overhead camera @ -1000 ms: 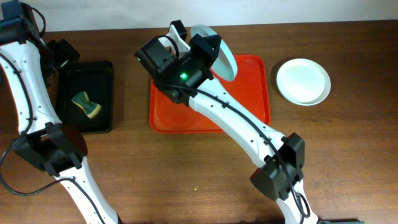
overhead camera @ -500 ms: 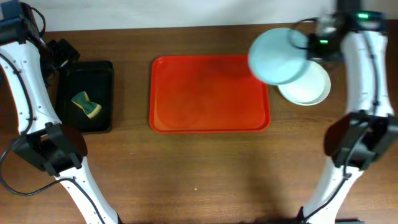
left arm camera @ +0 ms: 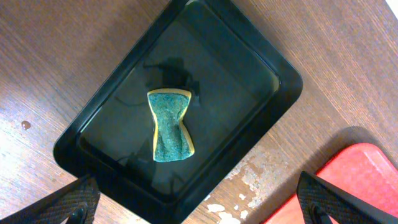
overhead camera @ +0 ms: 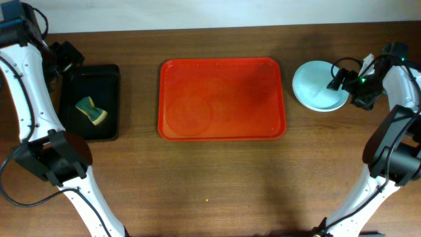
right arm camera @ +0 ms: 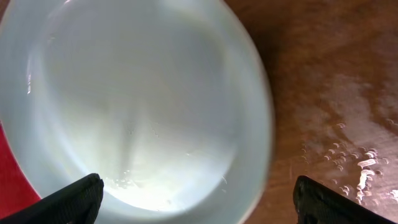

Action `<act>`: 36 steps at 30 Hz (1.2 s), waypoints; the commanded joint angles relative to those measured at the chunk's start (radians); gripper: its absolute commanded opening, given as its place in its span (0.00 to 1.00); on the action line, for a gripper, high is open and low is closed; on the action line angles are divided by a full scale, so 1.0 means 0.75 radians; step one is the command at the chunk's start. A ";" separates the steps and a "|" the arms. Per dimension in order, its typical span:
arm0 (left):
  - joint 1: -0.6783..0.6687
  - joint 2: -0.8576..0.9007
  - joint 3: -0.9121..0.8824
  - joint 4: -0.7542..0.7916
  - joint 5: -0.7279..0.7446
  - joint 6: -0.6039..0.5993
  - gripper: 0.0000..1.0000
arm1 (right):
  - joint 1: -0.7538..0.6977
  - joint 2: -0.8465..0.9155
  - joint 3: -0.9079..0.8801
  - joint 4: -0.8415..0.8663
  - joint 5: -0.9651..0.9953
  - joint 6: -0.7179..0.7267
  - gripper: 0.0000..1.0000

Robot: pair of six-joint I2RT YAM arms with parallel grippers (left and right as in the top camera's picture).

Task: Clean dirty plates on tray and stack at the side

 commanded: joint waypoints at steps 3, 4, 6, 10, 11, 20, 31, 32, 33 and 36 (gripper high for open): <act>0.004 -0.001 0.012 -0.002 0.005 0.003 0.99 | 0.062 -0.473 0.008 -0.169 0.286 0.201 0.99; 0.004 -0.001 0.012 -0.002 0.005 0.003 0.99 | 0.123 -0.548 0.007 -0.230 0.374 0.201 0.99; 0.004 -0.001 0.012 -0.001 0.005 0.003 0.99 | 0.331 -0.699 -0.048 -0.320 0.528 0.202 0.99; 0.004 -0.001 0.012 -0.002 0.005 0.003 0.99 | 0.767 -0.927 -0.118 -0.360 0.542 0.237 0.99; 0.004 -0.001 0.012 -0.002 0.005 0.003 1.00 | 0.824 -0.927 -0.118 -0.408 0.541 0.237 0.99; 0.005 -0.001 0.012 -0.002 0.005 0.003 0.99 | 0.911 -0.895 -0.120 -0.596 0.567 0.131 0.99; 0.005 -0.001 0.012 -0.001 0.005 0.003 0.99 | 0.779 -2.397 -1.594 0.442 0.453 0.130 0.99; 0.006 -0.001 0.012 -0.002 0.005 0.003 0.99 | 0.777 -2.492 -1.675 0.477 0.444 0.130 0.99; 0.005 -0.001 0.012 -0.002 0.005 0.003 0.99 | 0.777 -2.579 -1.758 0.508 0.436 0.130 0.99; 0.006 -0.001 0.012 -0.002 0.005 0.003 0.99 | 0.777 -2.808 -1.969 0.605 0.436 0.130 0.99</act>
